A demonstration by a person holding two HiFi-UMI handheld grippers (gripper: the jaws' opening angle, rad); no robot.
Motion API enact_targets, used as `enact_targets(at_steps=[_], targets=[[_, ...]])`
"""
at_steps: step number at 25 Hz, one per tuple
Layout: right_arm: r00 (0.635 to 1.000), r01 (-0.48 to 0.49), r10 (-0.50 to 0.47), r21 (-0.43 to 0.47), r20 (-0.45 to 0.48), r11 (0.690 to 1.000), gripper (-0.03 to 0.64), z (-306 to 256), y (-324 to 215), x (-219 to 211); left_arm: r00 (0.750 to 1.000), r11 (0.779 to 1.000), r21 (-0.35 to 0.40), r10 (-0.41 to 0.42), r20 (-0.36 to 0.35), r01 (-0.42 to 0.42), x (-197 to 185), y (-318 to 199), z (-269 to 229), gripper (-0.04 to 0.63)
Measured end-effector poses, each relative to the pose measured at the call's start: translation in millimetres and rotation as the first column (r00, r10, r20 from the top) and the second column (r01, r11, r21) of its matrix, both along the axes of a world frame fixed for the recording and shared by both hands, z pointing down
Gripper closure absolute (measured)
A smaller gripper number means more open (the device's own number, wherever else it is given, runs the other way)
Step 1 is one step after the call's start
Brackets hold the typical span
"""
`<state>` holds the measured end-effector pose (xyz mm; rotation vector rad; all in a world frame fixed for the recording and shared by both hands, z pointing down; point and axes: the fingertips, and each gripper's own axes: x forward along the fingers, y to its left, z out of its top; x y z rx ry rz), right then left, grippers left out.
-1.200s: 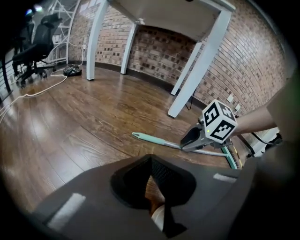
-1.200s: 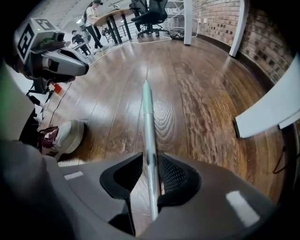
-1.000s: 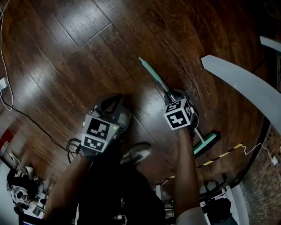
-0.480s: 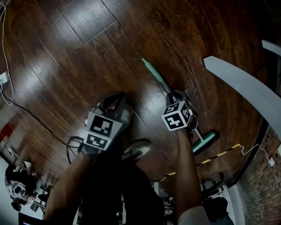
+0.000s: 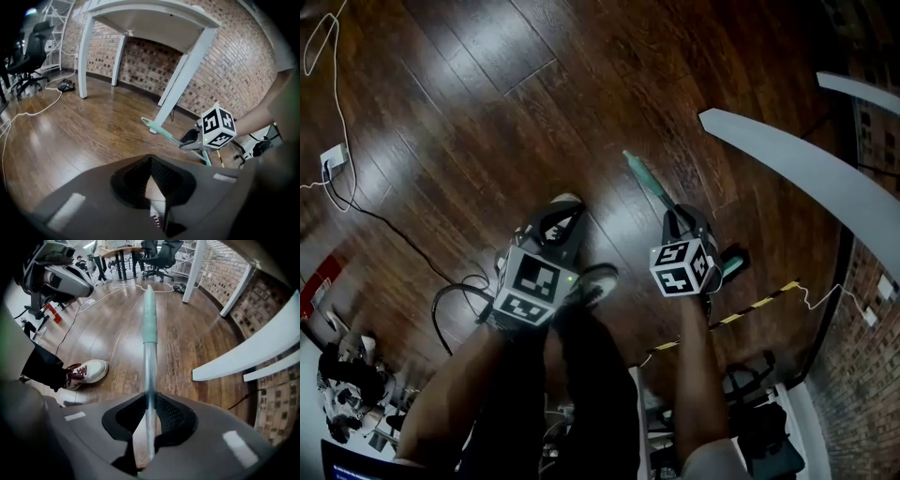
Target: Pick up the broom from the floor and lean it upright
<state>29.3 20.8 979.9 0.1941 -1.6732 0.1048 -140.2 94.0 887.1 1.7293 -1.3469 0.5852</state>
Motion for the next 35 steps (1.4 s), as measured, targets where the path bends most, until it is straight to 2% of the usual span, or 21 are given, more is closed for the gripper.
enact_targets(at_steps=[6,10,14,18,23,26,29,31,33,35], targets=[[0.984,-0.167,0.157,0.139,0.078,0.976,0.528,-95,-33,28,0.998,0.993,0.094,0.065,0.019,-0.066,9,-22,-85,0.597],[0.959,-0.279,0.262,0.195,0.106,0.94,0.528,-142,-46,58,0.992,0.983,0.137,0.117,0.04,-0.121,21,-40,-129,0.597],[0.923,-0.383,0.36,0.221,0.137,0.897,0.526,-188,-53,99,0.981,0.962,0.19,0.19,0.048,-0.196,50,-57,-177,0.597],[0.848,-0.529,0.493,0.253,0.197,0.81,0.526,-236,-59,137,0.966,0.938,0.234,0.256,0.026,-0.255,77,-85,-223,0.597],[0.724,-0.687,0.615,0.243,0.314,0.685,0.526,-284,-63,181,0.974,0.957,0.215,0.214,-0.069,-0.195,113,-117,-263,0.597],[0.664,-0.743,0.646,0.234,0.378,0.627,0.526,-301,-73,204,0.971,0.949,0.226,0.235,-0.038,-0.221,138,-139,-279,0.597],[0.61,-0.782,0.655,0.206,0.446,0.588,0.526,-314,-86,220,0.966,0.937,0.244,0.257,0.005,-0.251,161,-157,-296,0.597],[0.581,-0.798,0.65,0.183,0.49,0.575,0.526,-320,-101,228,0.966,0.932,0.258,0.256,0.029,-0.254,172,-169,-307,0.597],[0.565,-0.802,0.637,0.166,0.525,0.574,0.526,-325,-122,237,0.972,0.933,0.272,0.233,0.044,-0.236,179,-184,-315,0.597],[0.567,-0.794,0.615,0.163,0.548,0.586,0.525,-329,-147,243,0.976,0.933,0.288,0.212,0.049,-0.217,188,-196,-320,0.597]])
